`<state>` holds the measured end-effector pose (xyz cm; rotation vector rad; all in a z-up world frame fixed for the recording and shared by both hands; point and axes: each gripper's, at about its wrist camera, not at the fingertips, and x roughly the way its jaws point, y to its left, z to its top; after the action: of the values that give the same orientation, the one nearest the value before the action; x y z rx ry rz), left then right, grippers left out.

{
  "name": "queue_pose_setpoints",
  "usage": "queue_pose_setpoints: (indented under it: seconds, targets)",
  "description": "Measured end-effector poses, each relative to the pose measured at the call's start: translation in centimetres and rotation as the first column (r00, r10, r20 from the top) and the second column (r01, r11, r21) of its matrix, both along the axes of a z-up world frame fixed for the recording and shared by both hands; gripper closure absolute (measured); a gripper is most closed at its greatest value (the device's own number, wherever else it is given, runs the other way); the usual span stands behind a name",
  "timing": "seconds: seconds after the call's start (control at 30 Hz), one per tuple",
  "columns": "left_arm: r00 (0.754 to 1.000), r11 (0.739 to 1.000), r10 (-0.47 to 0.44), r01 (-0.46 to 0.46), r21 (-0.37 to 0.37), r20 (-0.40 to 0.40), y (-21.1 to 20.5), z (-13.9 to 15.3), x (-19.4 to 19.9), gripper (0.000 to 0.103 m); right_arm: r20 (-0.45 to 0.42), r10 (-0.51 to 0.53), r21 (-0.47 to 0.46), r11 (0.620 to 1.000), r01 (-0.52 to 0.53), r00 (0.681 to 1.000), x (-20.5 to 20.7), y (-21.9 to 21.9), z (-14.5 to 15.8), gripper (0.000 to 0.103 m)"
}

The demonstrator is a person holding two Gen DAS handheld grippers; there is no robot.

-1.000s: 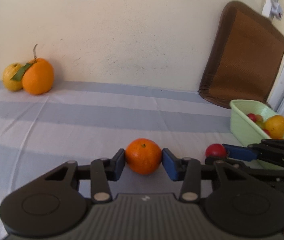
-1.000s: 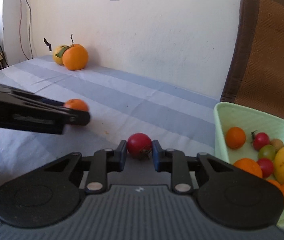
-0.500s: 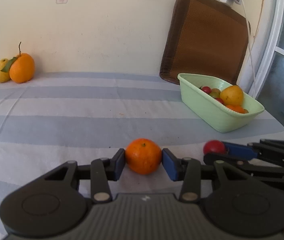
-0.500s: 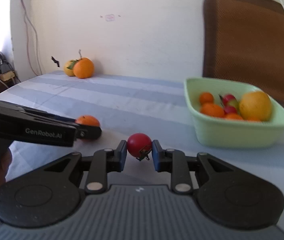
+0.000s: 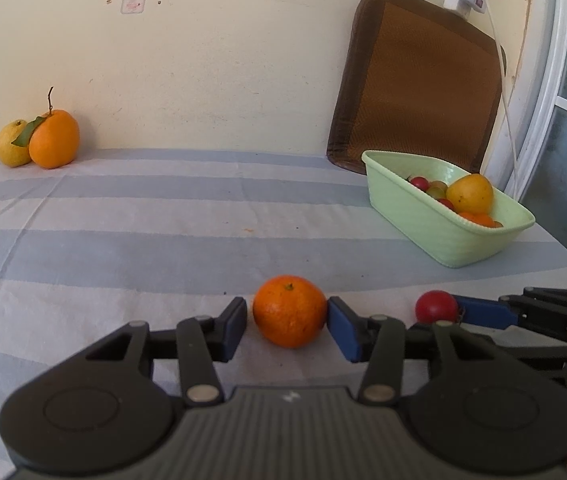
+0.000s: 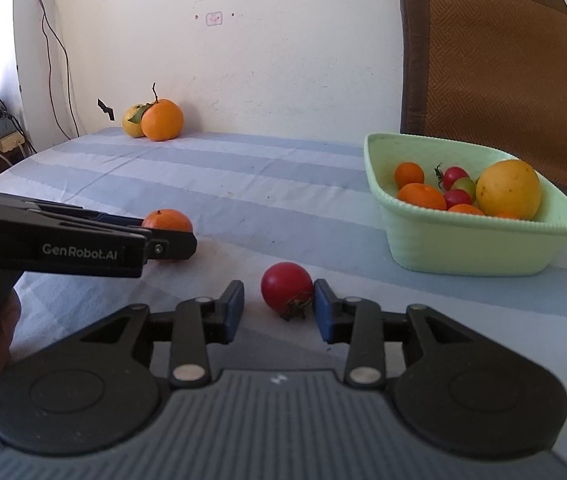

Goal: Organize fruits
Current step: 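Lower the mandarin and tomato onto the cloth and open both tools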

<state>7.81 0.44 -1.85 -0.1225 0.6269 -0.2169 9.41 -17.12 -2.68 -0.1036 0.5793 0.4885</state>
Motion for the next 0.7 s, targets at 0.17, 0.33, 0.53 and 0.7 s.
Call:
queue_pose_setpoints:
  seconds: [0.17,0.33,0.53,0.7]
  targets:
    - [1.000,1.000,0.008,-0.008,-0.019,0.002,0.34,0.01,-0.11,0.055,0.013,-0.004,-0.020,1.000,0.004,1.000,-0.36,0.17,-0.01,0.059]
    - [1.000,1.000,0.013,-0.013,-0.021,0.007,0.36,0.05,-0.28,0.055,0.013,-0.011,-0.008,1.000,0.011,1.000,-0.66,-0.02,-0.01,0.057]
    - [1.000,1.000,0.021,-0.021,-0.016,0.007,0.15,0.11,-0.38,0.053,0.009,-0.011,0.002,1.000,0.011,1.000,-0.56,-0.35,-0.04,0.056]
    - [1.000,1.000,0.029,-0.029,-0.007,0.008,0.12,0.13,-0.37,0.051,0.005,-0.008,0.014,1.000,0.008,1.000,-0.48,-0.57,-0.06,0.056]
